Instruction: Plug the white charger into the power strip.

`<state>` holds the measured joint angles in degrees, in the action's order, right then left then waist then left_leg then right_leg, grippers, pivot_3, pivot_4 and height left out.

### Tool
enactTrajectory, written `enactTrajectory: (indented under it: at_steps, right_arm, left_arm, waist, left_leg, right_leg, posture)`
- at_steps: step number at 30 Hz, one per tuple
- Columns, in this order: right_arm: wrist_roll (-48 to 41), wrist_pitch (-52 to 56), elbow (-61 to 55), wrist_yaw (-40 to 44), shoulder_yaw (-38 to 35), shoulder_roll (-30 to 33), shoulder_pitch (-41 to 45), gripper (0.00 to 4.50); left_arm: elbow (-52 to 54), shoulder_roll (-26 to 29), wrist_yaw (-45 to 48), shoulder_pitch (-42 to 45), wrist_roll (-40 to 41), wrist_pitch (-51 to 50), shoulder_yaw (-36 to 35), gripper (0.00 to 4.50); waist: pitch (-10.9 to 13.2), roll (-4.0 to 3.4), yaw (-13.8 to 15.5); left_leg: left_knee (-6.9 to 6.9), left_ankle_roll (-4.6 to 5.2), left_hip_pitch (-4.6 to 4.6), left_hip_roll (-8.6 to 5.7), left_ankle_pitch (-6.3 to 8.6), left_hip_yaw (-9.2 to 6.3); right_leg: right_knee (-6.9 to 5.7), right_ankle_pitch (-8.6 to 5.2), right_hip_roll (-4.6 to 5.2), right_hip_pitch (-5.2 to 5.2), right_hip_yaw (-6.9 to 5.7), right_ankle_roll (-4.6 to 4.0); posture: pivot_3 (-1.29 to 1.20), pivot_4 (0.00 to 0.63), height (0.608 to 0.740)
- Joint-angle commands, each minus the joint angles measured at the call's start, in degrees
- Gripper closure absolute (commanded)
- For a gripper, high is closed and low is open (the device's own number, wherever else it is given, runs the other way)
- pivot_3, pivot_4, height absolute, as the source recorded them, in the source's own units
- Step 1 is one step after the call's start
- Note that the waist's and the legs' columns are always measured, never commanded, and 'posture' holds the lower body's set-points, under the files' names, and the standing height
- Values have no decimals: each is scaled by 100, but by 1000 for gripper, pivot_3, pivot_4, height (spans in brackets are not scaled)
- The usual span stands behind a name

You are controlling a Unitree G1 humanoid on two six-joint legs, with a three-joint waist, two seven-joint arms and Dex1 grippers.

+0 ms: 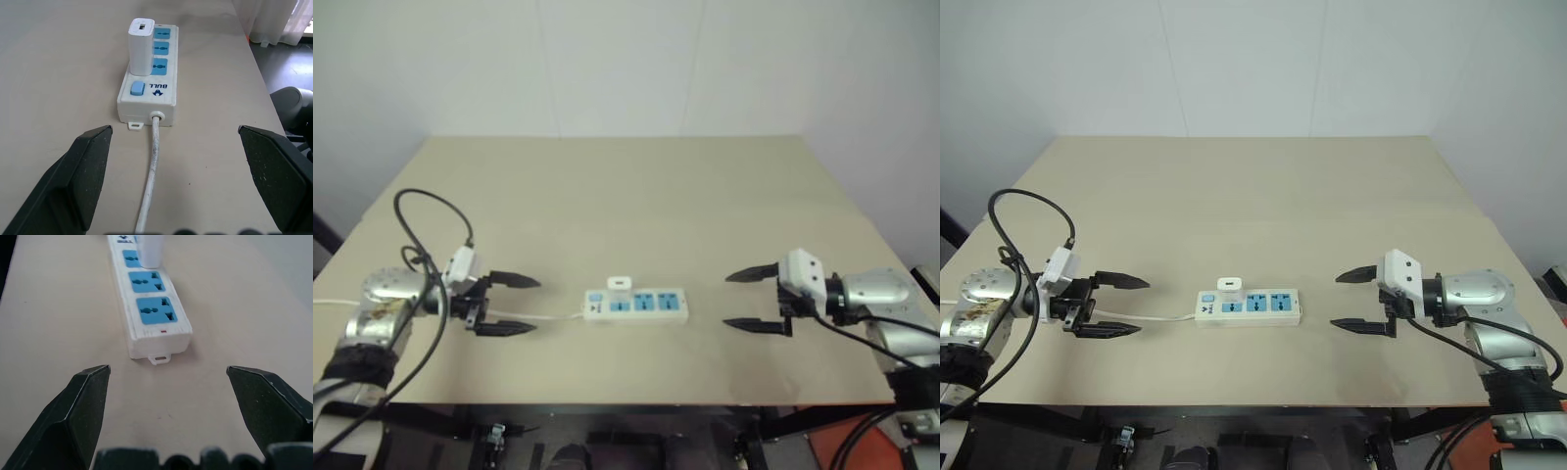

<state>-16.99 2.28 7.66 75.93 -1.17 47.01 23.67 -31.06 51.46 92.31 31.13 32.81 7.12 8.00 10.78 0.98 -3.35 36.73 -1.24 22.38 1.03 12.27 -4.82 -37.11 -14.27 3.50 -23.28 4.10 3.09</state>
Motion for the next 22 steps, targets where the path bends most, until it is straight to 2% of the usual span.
enactTrajectory:
  at_steps: [1,8,11,14,18,22]
  right_arm:
    - [-68,459,-480,-331,-181,139,-51,0]
    - [-278,1546,-1341,-751,-181,262,-284,0]
    - [-335,2011,-1708,-907,-119,267,-300,0]
    - [-375,2097,-1940,-1086,-158,178,-350,0]
    - [-427,2196,-2255,-1193,-116,145,-400,0]
    - [-823,2231,-2407,-1170,-199,-84,-421,0]
  left_arm:
    - [30,81,19,59,-55,-160,-122,10]
    - [-200,84,19,69,-206,-30,-273,10]
    - [-144,303,19,19,17,-189,-85,10]
    - [-9,429,19,-60,92,67,41,10]
    - [-36,447,19,50,225,-195,-158,10]
    - [-69,450,19,-19,183,-36,-228,10]
  waist:
    - [0,0,0]
    - [1,1,33]
    - [2,2,48]
    - [3,3,52]
    - [4,4,105]
    - [4,4,98]
  left_leg:
    - [0,0,0,0,0,0]
    - [0,0,2,0,0,0]
    - [0,0,2,1,0,1]
    - [0,0,2,2,0,1]
    - [1,0,5,2,0,2]
    - [1,0,5,3,0,2]
  right_leg:
    - [0,0,0,0,0,0]
    - [2,0,0,-1,0,0]
    - [1,0,0,-1,0,0]
    - [2,-1,0,-2,0,1]
    - [3,-1,1,-2,0,1]
    - [4,-1,0,-3,-1,1]
  posture:
    - [0,150,740]
    - [0,150,740]
    - [0,150,740]
    - [0,150,740]
    - [0,150,740]
    - [0,150,740]
